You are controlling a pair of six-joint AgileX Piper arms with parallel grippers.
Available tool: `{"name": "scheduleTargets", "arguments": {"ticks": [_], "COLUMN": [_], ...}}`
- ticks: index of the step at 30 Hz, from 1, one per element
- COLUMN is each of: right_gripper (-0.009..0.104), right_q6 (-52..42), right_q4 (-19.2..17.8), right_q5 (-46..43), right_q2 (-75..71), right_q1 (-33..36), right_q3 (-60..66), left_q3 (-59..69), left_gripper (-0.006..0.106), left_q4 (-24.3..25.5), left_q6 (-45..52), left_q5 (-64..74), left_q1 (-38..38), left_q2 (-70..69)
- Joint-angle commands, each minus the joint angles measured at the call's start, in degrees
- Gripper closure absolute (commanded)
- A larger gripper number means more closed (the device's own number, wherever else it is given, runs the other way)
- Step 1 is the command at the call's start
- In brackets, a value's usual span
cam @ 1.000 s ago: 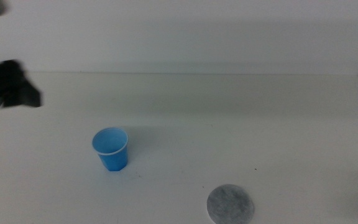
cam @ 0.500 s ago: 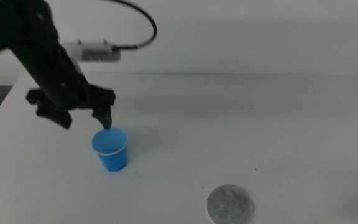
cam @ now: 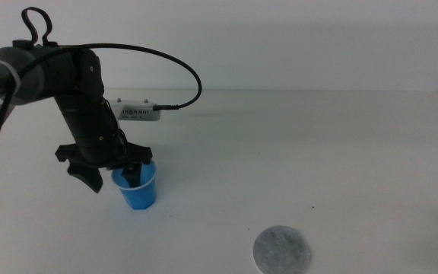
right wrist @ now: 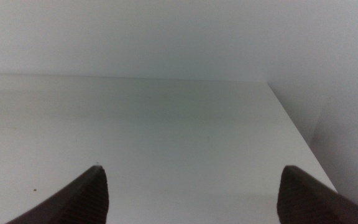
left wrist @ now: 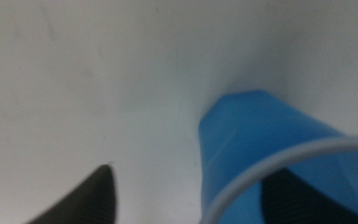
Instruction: Place an empty cup on a cup mat.
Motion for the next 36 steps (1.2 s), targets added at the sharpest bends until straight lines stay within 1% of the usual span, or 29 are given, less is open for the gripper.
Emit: {"name": "scheduleTargets", "arguments": {"ticks": [1, 2, 7, 8, 11, 19, 23, 27, 36], "right_gripper": [0.002, 0.002, 0.002, 0.002, 0.002, 0.002, 0.002, 0.002, 0.002], "right_q6": [-0.2, -0.2, -0.2, -0.2, -0.2, -0.2, -0.2, -0.2, -0.2], "right_q4": [-0.3, -0.3, -0.3, -0.3, -0.3, -0.3, -0.3, -0.3, -0.3], "right_q5": [-0.4, -0.4, -0.4, -0.4, -0.4, -0.4, -0.4, -0.4, -0.4], "right_q2": [-0.3, -0.3, -0.3, -0.3, -0.3, -0.3, -0.3, -0.3, -0.3], "right_q1": [0.1, 0.1, 0.1, 0.1, 0.1, 0.1, 0.1, 0.1, 0.1], "right_q3": [0.2, 0.2, 0.2, 0.2, 0.2, 0.2, 0.2, 0.2, 0.2], "left_q3": [-0.4, -0.4, -0.5, -0.6, -2.3, -9.9, -11.4, -11.4, -11.4], "left_gripper": [0.040, 0.048, 0.100, 0.102, 0.102, 0.102, 0.102, 0.102, 0.102], "left_q4": [-0.7, -1.0, -3.3, -3.3, -3.1, -3.2, -3.2, -2.9, -3.1], "left_q6": [-0.4, 0.0, -1.2, -2.3, -4.9, -10.8, -12.8, -14.7, -15.5], "left_q5": [2.1, 3.3, 6.3, 6.3, 6.3, 5.6, 5.1, 2.5, 0.9], "left_q1": [-0.1, -0.1, -1.2, -2.1, -6.4, -26.0, -33.5, -36.4, -37.1], "left_q2": [-0.2, -0.3, -1.1, -1.5, -2.8, -2.6, -0.2, 2.0, 5.3]}}
